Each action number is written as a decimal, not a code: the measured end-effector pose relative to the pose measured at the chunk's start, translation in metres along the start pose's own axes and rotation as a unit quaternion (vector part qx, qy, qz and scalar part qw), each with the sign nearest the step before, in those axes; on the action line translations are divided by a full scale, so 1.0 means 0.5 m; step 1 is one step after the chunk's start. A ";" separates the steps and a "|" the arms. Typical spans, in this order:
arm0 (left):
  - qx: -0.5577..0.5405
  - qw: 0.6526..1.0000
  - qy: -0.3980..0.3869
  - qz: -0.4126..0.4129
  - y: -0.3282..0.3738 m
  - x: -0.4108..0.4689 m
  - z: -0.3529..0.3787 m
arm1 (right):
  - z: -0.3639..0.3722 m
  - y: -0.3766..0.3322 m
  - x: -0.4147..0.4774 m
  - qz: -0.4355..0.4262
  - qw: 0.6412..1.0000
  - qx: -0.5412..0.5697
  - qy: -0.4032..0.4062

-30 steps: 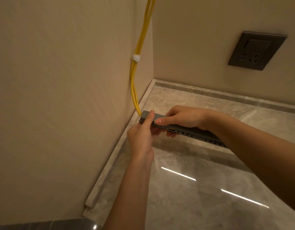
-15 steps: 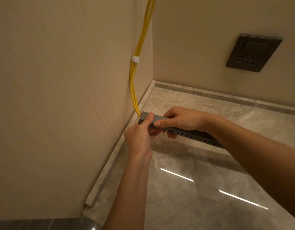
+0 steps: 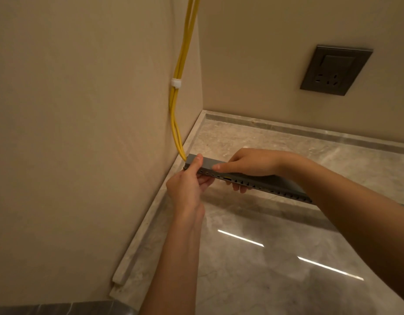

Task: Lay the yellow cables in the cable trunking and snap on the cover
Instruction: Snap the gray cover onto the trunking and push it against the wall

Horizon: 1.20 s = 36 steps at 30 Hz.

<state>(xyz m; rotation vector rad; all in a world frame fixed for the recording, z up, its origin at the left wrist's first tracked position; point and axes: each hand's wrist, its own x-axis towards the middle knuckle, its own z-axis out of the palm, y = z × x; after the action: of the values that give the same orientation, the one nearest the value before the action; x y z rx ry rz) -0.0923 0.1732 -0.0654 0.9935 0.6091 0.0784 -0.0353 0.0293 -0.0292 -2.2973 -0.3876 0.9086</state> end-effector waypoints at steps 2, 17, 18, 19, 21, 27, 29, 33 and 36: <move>-0.002 1.000 -0.001 0.000 0.002 0.001 0.000 | -0.021 0.019 -0.011 0.005 0.996 0.059 -0.060; 0.035 0.993 -0.101 -0.047 -0.044 -0.055 0.013 | -0.020 0.049 -0.009 -0.084 0.990 0.081 -0.085; 0.048 0.993 -0.096 -0.042 -0.043 -0.053 0.014 | -0.021 0.048 -0.009 -0.079 0.990 0.079 -0.087; 0.063 0.993 -0.091 -0.035 -0.043 -0.052 0.014 | -0.021 0.049 -0.009 -0.075 0.990 0.078 -0.091; 0.093 0.992 -0.079 -0.017 -0.046 -0.051 0.013 | -0.022 0.049 -0.010 -0.074 0.989 0.079 -0.098; 0.105 0.994 -0.026 0.031 -0.061 -0.057 0.019 | -0.015 0.053 -0.008 -0.096 0.983 0.110 -0.112; 0.101 0.994 -0.014 0.051 -0.066 -0.058 0.018 | -0.012 0.054 -0.007 -0.106 0.982 0.114 -0.110; 0.088 0.994 -0.013 0.057 -0.074 -0.060 0.011 | -0.008 0.054 -0.009 -0.125 0.981 0.103 -0.106; 0.084 0.996 -0.040 0.018 -0.063 -0.054 0.009 | -0.008 0.057 -0.006 -0.125 0.985 0.092 -0.075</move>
<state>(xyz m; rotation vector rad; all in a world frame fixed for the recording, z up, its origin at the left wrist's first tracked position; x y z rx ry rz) -0.1191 0.1435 -0.0770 1.1647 0.5315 0.0195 -0.0335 0.0043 -0.0438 -1.9676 -0.6152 0.9485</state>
